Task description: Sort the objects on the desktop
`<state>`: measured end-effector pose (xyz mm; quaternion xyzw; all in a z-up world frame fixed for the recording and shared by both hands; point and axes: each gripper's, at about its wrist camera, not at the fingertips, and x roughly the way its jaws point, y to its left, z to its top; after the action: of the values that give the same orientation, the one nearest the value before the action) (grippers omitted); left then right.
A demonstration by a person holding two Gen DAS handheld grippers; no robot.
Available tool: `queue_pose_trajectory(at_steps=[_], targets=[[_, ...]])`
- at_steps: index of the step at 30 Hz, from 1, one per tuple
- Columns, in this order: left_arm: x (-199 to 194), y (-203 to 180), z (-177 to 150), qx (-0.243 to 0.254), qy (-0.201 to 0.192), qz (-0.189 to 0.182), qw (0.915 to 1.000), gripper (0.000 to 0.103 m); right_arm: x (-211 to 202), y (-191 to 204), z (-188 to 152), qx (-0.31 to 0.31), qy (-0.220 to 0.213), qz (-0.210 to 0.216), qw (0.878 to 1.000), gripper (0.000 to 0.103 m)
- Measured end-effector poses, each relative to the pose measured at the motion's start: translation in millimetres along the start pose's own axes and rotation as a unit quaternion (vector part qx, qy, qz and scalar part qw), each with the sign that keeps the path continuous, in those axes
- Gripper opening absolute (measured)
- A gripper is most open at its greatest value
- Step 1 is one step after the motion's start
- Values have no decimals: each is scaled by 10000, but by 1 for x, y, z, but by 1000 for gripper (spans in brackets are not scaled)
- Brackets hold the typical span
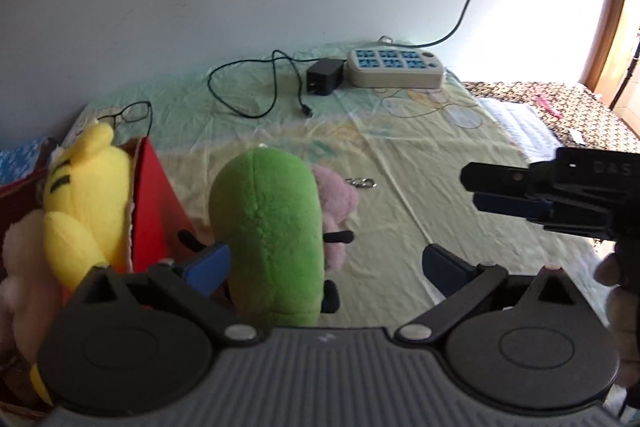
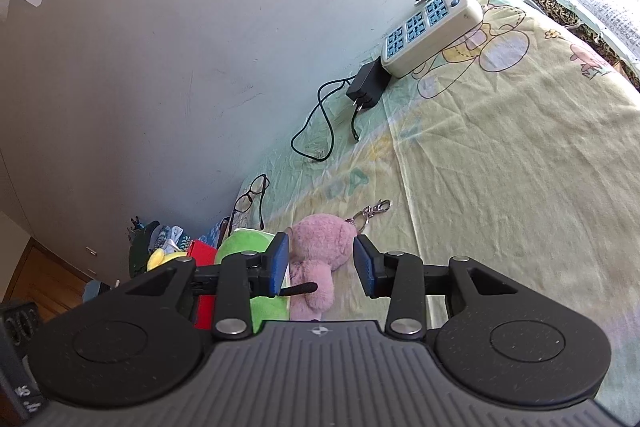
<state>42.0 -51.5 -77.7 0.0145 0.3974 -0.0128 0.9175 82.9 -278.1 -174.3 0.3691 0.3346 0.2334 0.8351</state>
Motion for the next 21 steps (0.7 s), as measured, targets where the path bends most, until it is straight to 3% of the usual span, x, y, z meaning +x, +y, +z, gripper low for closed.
queue_pose_trajectory(at_steps=[4, 11, 15, 21], targets=[[20, -3, 0, 96, 89, 121, 9998, 102, 1, 7, -4, -38, 52, 68, 10000, 40], [12, -35, -8, 559, 53, -593, 9967, 102, -12, 5, -7, -6, -35, -69, 10000, 40], [14, -54, -15, 820, 222, -1207, 9890, 102, -19, 3, -5, -21, -105, -167, 9998, 40], [3, -59, -25, 911, 150, -1444, 9852, 102, -22, -2, -1, -78, -73, -270, 9996, 41]])
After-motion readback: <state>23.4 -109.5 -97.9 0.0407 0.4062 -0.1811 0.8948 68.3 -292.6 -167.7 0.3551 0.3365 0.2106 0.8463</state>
